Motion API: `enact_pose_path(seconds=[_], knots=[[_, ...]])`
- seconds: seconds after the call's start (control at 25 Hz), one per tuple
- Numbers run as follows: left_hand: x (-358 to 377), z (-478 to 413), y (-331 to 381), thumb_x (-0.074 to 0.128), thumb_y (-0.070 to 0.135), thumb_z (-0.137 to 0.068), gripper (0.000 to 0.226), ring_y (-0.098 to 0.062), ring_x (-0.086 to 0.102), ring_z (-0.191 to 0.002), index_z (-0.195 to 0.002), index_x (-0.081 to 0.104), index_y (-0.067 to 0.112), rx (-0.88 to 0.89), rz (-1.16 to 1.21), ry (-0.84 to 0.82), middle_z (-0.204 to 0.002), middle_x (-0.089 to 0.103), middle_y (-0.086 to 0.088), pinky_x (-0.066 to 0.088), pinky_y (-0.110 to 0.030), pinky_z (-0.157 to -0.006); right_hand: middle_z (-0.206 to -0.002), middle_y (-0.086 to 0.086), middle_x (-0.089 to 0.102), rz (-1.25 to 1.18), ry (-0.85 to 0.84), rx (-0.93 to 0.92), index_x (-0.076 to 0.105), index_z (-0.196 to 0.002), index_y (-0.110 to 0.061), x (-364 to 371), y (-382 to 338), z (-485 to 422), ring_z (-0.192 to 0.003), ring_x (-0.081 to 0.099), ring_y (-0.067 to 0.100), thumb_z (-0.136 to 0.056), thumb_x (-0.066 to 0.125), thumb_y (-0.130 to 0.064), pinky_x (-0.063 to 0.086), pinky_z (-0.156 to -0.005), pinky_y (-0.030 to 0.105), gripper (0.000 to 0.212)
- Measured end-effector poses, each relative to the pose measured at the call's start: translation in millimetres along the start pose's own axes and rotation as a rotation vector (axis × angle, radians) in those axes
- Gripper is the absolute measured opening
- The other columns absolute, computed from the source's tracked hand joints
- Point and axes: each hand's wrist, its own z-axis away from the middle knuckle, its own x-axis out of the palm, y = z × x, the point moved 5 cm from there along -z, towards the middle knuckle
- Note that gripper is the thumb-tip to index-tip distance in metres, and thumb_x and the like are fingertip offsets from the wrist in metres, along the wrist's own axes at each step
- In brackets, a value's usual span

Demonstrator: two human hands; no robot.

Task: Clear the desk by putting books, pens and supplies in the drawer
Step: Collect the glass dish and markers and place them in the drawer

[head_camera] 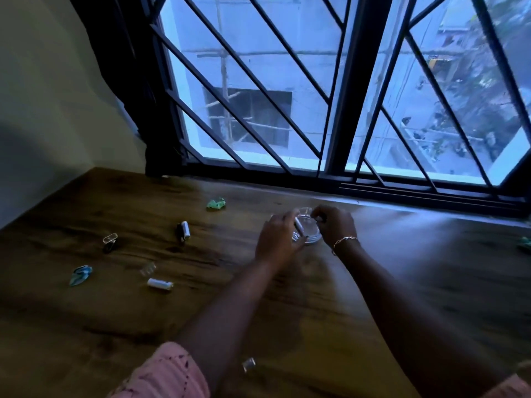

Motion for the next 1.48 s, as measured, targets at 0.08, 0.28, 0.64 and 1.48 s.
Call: enact_pose_path(seconds=[0.08, 0.28, 0.64, 1.48], knots=[[9, -18, -6, 0.065, 0.023, -0.081, 0.047, -0.03, 0.052, -0.113, -0.124, 0.053, 0.01, 0.023, -0.095, -0.061, -0.118, 0.06, -0.012, 0.032, -0.04, -0.106, -0.1, 0.019, 0.069, 0.051, -0.06, -0.025, 0.072, -0.095, -0.007, 14, -8, -12, -0.097, 0.062, 0.033, -0.081, 0.054, 0.0, 0.044, -0.075, 0.032, 0.023], [30, -42, -21, 0.057, 0.028, -0.086, 0.043, -0.027, 0.048, -0.12, -0.124, 0.051, 0.01, 0.008, -0.225, -0.216, -0.123, 0.057, -0.012, 0.015, -0.038, -0.115, -0.102, 0.02, 0.068, 0.135, -0.22, -0.007, 0.07, -0.094, -0.008, 45, 3, -25, -0.097, 0.062, 0.033, -0.081, 0.061, -0.016, 0.041, -0.071, 0.03, 0.018], [28, -43, -25, 0.053, 0.028, -0.089, 0.041, -0.026, 0.041, -0.127, -0.128, 0.051, 0.014, 0.02, -0.239, -0.315, -0.13, 0.053, -0.01, 0.016, -0.041, -0.114, -0.108, 0.02, 0.065, 0.146, -0.22, -0.059, 0.07, -0.096, -0.006, 46, 9, -20, -0.1, 0.06, 0.035, -0.076, 0.065, -0.01, 0.044, -0.078, 0.034, 0.021], [-152, 218, -79, 0.075, 0.013, -0.075, 0.037, -0.018, 0.054, -0.11, -0.109, 0.062, 0.01, -0.489, -0.034, -0.366, -0.119, 0.058, -0.006, 0.042, -0.023, -0.084, -0.115, 0.011, 0.066, -0.089, -0.282, -0.367, 0.066, -0.108, -0.013, 73, -101, 130, -0.106, 0.059, 0.03, -0.087, 0.06, -0.015, 0.041, -0.083, 0.031, 0.022]])
